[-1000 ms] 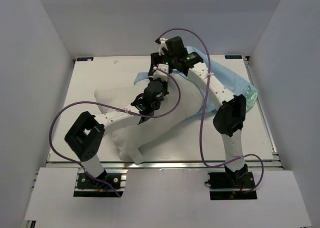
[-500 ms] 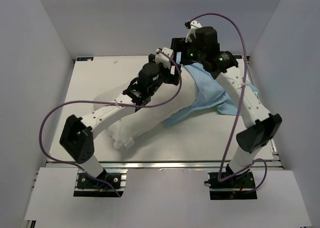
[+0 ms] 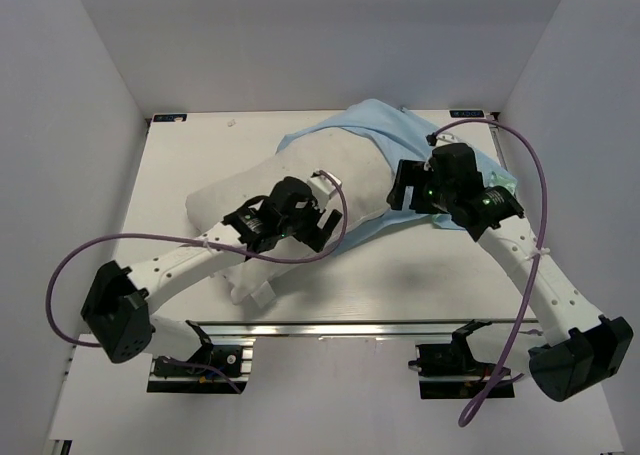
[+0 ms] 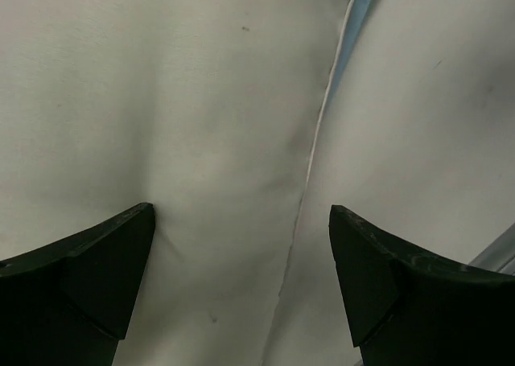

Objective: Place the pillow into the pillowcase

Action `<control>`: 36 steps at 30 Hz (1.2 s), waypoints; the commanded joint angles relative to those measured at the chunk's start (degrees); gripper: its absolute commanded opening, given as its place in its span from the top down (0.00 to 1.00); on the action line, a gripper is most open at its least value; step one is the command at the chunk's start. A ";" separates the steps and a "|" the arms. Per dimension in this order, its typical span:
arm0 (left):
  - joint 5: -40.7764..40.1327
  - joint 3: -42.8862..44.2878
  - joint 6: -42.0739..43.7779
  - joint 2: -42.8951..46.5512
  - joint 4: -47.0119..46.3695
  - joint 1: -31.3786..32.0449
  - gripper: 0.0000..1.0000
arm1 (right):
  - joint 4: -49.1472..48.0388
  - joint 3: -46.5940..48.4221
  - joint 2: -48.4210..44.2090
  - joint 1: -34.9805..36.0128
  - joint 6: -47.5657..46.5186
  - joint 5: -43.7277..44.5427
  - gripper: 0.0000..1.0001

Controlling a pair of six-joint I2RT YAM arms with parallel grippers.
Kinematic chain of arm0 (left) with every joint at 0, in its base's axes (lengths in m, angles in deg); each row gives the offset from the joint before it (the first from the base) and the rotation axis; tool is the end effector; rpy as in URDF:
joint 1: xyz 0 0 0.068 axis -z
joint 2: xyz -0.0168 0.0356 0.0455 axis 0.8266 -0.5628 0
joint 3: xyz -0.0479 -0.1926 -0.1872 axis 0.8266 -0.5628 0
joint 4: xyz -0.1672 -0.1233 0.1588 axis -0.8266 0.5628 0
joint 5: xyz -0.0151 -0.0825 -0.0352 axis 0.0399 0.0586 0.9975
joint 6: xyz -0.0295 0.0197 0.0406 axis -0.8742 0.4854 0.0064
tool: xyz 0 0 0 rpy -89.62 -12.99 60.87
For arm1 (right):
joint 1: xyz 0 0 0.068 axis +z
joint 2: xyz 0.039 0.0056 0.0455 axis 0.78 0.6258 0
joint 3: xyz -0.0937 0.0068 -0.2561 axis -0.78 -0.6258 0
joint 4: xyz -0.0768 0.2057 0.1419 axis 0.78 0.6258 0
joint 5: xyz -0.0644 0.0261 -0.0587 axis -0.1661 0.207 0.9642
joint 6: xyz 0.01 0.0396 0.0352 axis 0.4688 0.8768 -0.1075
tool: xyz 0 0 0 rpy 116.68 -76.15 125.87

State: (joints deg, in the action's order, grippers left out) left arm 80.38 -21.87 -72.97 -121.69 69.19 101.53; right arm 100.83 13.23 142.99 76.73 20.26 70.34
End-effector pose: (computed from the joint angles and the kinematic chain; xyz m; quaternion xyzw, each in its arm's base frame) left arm 0.2100 -0.2118 0.2934 0.3317 0.8299 -0.1424 0.4254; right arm 0.2259 0.1047 0.3629 -0.0101 0.8873 0.1549 0.4342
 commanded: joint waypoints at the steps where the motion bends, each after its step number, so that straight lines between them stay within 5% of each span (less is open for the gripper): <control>1: -2.89 -0.18 -1.48 -2.21 3.16 0.63 0.02 | -0.10 -3.06 -1.87 -0.86 2.21 3.06 0.11; 7: -8.77 1.76 -2.80 -12.84 3.34 0.71 0.07 | -4.38 -8.15 1.36 -1.92 0.81 3.24 0.11; 9: -10.09 3.42 -3.32 -15.13 3.15 0.63 0.30 | -5.54 -8.43 3.74 -2.01 0.37 2.81 0.11; 10: -10.79 4.21 -4.11 -15.40 3.41 0.71 0.57 | -5.90 -7.91 6.45 -2.09 -0.15 2.89 0.11; 12: -11.77 4.92 -5.17 -14.62 1.58 0.71 0.91 | -6.60 -7.12 9.10 -2.10 -0.42 3.59 0.13; 13: -12.29 4.84 -6.04 -14.00 0.61 0.71 1.00 | -7.04 -6.24 11.72 -2.10 -0.51 3.59 0.15; 26: -7.11 5.62 -5.79 -0.03 -6.61 0.80 1.00 | -12.40 3.52 26.77 -2.10 1.51 7.73 0.36; 30: -7.19 5.80 -4.74 1.03 -7.48 0.80 1.00 | -13.37 6.67 28.71 -2.10 1.69 8.07 0.62; 31: -7.28 5.97 -4.56 0.95 -7.40 0.72 1.00 | -12.33 8.34 29.15 -2.10 1.60 8.08 0.81; 33: -8.33 6.15 -4.12 0.86 -8.01 0.80 1.00 | -11.01 9.66 29.15 -2.10 0.72 6.86 0.98; 36: -8.26 7.11 -3.51 -0.10 -9.58 0.72 1.00 | -9.33 10.55 26.87 -2.01 -2.43 -1.28 1.00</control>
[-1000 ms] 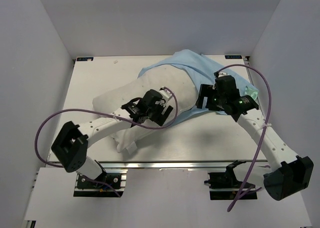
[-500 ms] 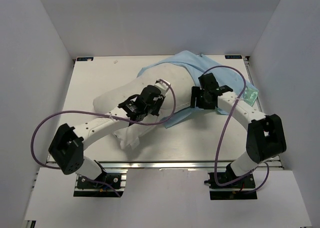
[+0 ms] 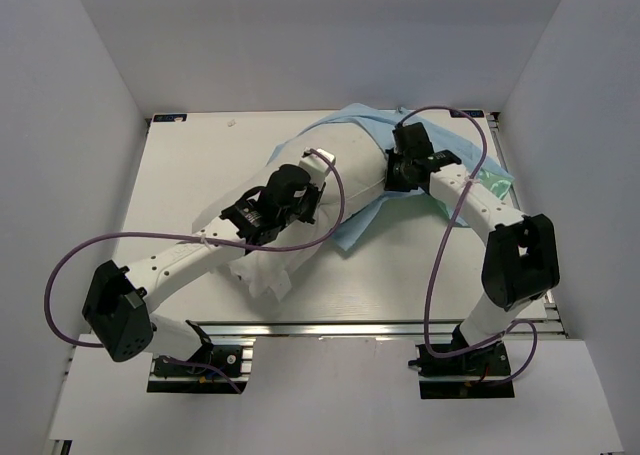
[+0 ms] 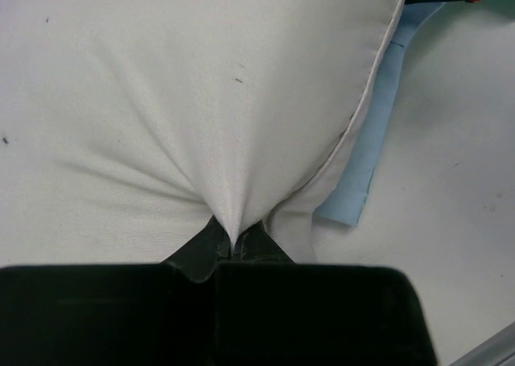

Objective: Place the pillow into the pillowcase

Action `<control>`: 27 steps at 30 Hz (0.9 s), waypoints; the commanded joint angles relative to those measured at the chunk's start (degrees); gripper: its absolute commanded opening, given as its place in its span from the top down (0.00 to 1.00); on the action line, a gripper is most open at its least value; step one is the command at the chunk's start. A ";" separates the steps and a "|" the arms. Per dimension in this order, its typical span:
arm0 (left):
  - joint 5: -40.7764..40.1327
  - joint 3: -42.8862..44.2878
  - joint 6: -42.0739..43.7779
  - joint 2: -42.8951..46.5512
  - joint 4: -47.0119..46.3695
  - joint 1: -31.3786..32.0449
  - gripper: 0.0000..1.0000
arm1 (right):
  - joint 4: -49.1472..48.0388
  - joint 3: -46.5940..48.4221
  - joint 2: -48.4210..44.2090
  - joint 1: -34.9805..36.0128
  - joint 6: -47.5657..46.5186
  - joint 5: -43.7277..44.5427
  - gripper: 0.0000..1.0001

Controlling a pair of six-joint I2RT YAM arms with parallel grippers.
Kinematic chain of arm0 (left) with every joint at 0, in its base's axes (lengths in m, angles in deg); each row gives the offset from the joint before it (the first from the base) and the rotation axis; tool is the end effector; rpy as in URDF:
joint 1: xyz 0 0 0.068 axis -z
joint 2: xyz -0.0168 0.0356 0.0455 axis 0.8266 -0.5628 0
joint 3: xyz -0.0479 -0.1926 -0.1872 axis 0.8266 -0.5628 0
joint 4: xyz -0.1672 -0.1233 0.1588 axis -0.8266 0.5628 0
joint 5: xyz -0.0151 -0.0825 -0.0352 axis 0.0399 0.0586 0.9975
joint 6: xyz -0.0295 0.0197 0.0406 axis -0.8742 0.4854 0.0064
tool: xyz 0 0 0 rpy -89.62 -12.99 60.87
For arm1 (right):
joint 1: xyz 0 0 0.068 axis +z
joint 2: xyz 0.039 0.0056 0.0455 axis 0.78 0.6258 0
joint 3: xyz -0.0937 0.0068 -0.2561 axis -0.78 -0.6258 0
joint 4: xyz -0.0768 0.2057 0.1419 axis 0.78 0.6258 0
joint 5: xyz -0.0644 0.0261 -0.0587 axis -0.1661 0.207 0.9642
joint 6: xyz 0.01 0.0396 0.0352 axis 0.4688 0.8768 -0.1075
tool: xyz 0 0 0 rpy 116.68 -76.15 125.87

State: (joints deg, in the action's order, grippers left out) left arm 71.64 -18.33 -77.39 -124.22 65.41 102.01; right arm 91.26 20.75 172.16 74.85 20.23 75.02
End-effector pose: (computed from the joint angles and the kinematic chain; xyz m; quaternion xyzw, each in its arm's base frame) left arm 0.2231 -0.2214 0.3083 0.2584 0.8315 -0.1157 0.4779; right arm 0.3445 0.1445 0.2709 0.0149 0.9288 0.0737 0.3628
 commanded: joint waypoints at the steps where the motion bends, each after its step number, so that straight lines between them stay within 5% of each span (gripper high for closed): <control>1: 1.01 4.01 1.08 1.99 -6.33 0.32 1.00 | 0.16 2.60 -4.49 -0.04 -4.68 -8.53 1.00; 9: 8.05 14.37 -0.67 -4.16 -12.39 0.67 1.00 | 6.21 8.30 -13.21 11.53 -17.44 -35.84 1.00; 17: 0.33 15.89 -8.48 -8.73 -15.39 2.78 1.00 | 3.67 3.22 -18.57 15.69 -21.58 -57.49 1.00; 24: -6.44 6.84 -16.49 -8.65 -15.83 3.22 1.00 | 3.76 -6.17 -21.55 14.55 -16.85 -41.34 1.00; 26: -7.24 3.51 -18.51 -8.38 -14.17 3.22 1.00 | 3.59 -8.73 -22.44 13.94 -16.22 -41.51 0.85; 27: -7.24 2.27 -18.86 -7.86 -13.55 3.22 1.00 | 3.33 -10.22 -23.75 14.02 -16.05 -41.51 0.68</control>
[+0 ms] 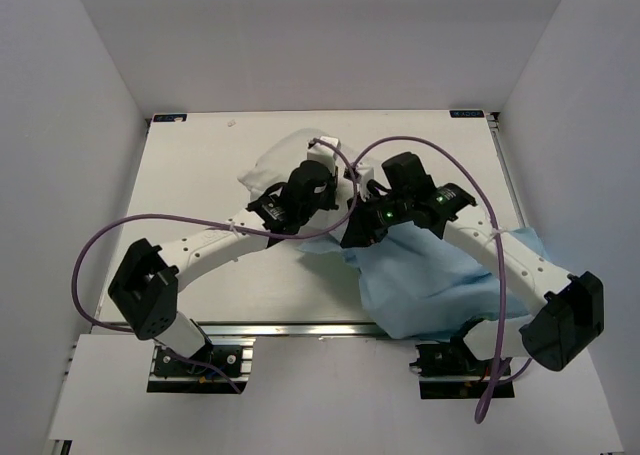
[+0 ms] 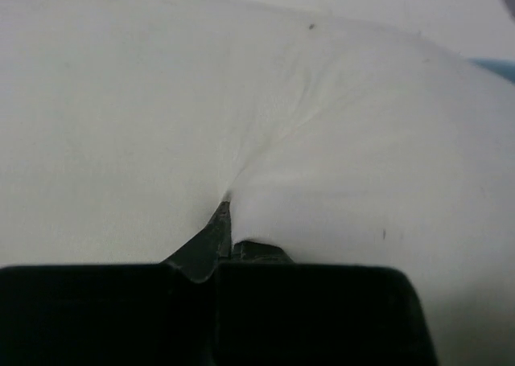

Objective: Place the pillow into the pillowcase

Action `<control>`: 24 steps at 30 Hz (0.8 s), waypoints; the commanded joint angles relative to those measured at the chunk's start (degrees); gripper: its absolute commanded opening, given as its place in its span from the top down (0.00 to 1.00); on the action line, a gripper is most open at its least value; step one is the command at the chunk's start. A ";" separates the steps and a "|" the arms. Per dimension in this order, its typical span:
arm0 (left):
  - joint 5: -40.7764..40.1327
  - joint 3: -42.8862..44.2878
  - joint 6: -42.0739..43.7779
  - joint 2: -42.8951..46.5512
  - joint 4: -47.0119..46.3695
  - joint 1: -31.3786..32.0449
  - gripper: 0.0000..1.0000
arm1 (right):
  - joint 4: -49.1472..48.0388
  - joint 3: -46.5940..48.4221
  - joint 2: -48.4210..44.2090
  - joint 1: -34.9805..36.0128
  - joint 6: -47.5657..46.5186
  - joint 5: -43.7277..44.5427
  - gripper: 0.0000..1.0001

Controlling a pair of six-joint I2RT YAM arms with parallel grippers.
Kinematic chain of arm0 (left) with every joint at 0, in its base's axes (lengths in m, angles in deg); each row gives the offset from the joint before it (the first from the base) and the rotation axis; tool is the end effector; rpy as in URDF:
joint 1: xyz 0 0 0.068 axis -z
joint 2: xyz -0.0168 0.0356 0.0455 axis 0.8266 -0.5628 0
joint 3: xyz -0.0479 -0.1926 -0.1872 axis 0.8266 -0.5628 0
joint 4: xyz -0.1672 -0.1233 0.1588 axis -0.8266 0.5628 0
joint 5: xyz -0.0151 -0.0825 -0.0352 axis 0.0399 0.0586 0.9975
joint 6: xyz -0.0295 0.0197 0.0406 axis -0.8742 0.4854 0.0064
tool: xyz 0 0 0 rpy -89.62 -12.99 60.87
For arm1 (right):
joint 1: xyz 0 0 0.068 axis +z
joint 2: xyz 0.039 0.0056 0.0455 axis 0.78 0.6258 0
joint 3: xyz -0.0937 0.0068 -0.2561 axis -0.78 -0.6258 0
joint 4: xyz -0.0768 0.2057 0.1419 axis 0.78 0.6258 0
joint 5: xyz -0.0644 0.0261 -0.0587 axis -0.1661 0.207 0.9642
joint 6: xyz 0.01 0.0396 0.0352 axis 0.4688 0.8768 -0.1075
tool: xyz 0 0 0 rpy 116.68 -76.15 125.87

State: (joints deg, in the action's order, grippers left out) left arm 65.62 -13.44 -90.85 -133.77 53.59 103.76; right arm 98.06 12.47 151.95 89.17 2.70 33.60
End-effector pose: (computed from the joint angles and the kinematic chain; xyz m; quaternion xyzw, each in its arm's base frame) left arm 0.2509 -0.2612 0.3049 0.1294 0.8257 -0.1710 0.5217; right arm 0.2122 0.1896 0.3273 -0.3616 0.8076 0.3790 0.2708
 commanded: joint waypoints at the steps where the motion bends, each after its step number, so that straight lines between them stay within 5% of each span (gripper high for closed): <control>1: -0.97 -3.77 -6.10 2.13 -1.02 1.47 1.00 | -3.56 -4.22 -4.24 -0.38 1.75 0.17 0.61; 3: 0.34 -6.76 -6.80 4.05 1.61 1.47 1.00 | -1.46 -5.47 -6.17 -0.38 1.66 1.83 0.46; 7: 5.43 -10.89 -6.64 9.50 5.39 1.47 1.00 | 4.95 -4.51 -9.95 -0.38 1.05 7.10 0.35; 10: 12.20 -12.22 -2.34 14.08 8.11 1.56 0.61 | 8.91 -1.97 -13.29 -0.38 1.05 13.16 0.26; 12: 14.40 -10.47 0.30 15.92 12.33 1.56 0.13 | 10.84 0.32 -15.66 -0.38 2.53 18.95 0.20; 13: 13.80 -9.59 0.49 17.67 13.82 1.47 0.02 | 11.11 1.11 -16.28 -0.38 3.58 21.41 0.18; 19: 3.00 1.81 -0.21 18.14 18.84 0.86 0.02 | 16.79 9.19 -14.45 -1.52 16.41 47.14 0.11; 24: 7.63 17.29 -0.21 2.95 26.04 -5.46 0.02 | 26.66 14.65 -4.96 -4.16 24.85 56.41 0.11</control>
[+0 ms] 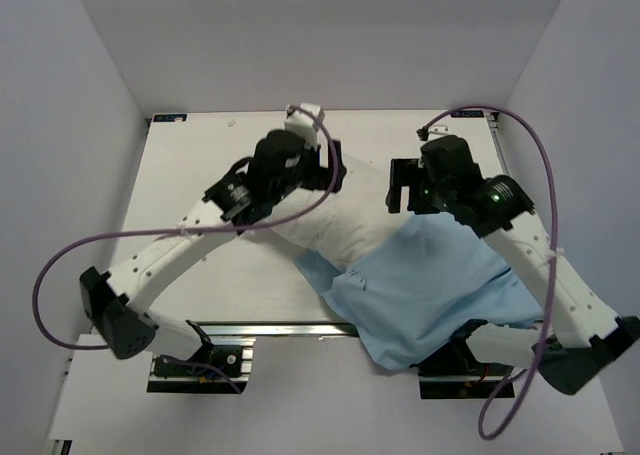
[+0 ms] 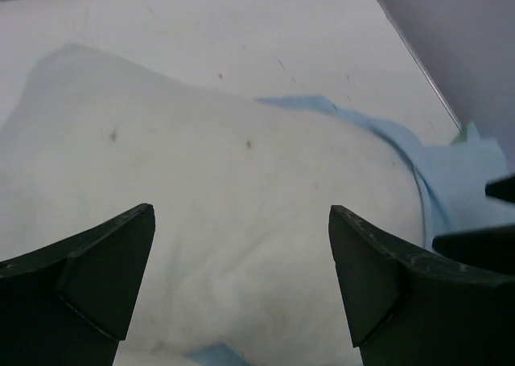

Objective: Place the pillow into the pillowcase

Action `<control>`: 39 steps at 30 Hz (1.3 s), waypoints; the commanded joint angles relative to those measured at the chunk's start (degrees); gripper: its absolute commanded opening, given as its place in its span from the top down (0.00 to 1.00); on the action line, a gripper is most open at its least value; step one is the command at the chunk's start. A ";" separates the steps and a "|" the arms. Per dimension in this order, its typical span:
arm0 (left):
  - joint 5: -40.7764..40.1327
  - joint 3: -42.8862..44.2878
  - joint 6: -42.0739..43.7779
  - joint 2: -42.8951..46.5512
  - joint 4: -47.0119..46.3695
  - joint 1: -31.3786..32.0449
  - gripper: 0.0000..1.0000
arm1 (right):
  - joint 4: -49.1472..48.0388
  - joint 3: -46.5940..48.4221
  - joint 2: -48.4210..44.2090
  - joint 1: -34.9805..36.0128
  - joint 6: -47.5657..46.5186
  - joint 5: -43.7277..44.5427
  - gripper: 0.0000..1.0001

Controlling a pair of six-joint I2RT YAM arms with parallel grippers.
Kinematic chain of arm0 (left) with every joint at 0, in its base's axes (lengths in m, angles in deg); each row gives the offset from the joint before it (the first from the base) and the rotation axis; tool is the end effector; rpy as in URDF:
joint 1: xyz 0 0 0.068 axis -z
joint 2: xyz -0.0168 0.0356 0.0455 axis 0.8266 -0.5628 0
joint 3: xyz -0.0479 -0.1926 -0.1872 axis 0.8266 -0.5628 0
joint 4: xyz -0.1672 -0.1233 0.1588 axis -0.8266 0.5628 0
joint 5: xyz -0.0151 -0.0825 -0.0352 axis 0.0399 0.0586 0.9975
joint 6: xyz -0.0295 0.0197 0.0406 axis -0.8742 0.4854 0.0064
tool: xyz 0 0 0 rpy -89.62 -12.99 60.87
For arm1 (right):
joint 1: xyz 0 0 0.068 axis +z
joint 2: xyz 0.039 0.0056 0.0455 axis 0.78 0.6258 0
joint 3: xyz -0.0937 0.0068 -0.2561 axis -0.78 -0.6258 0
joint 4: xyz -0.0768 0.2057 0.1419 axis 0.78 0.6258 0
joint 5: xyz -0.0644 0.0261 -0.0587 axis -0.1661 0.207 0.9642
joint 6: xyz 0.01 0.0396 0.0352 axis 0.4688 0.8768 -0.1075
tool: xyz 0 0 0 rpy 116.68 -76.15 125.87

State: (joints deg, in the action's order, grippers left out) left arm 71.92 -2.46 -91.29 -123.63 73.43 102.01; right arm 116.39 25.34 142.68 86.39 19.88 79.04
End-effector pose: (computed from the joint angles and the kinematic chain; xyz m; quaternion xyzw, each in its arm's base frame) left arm 0.2205 -0.2189 0.3936 0.1412 0.8217 -0.2116 0.5101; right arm 0.1868 0.1217 0.4085 -0.0567 0.8939 0.1163 0.4291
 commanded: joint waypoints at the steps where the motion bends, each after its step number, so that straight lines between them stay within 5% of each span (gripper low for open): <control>1: 2.65 8.95 0.48 -9.83 9.25 -5.81 0.02 | 8.94 1.78 5.02 -2.17 9.08 10.80 0.11; 7: 6.00 21.54 4.79 -24.08 16.30 -7.06 0.02 | 10.52 -0.41 10.29 -3.14 10.32 8.34 0.13; 10: 7.85 21.20 4.88 -25.67 17.28 -7.15 0.02 | 12.99 -0.59 12.49 -3.49 11.81 10.27 0.24; 13: 11.44 17.25 4.18 -24.71 15.80 -7.32 0.06 | 12.64 -0.07 12.58 -3.58 12.26 10.98 0.46; 14: 12.59 16.20 4.09 -24.53 15.35 -7.32 0.14 | 12.29 0.63 12.58 -3.58 11.73 10.72 0.58; 15: 12.77 15.23 3.57 -24.18 15.09 -7.32 0.45 | 11.85 0.99 12.58 -3.58 11.12 10.02 0.66; 18: 15.94 11.54 2.34 -22.78 13.33 -7.32 1.00 | 8.78 2.04 13.46 -3.67 8.58 5.98 1.00; 28: 7.33 1.08 -1.01 -3.81 -0.71 -7.41 1.00 | -5.02 19.84 24.60 -3.41 -0.74 -16.49 1.00; 35: 12.51 -10.08 -3.03 8.16 -14.43 -7.41 1.00 | -14.76 32.62 34.28 -0.42 -1.81 -38.73 1.00; 39: 12.77 -12.37 -4.70 9.92 -16.28 -7.50 1.00 | -19.42 37.46 38.68 -0.24 -0.49 -41.84 1.00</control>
State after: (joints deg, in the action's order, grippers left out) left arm 80.27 -13.35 -93.34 -114.76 65.87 93.84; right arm 109.01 57.97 180.71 84.84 18.66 48.48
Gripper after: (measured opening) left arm 0.009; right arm 0.012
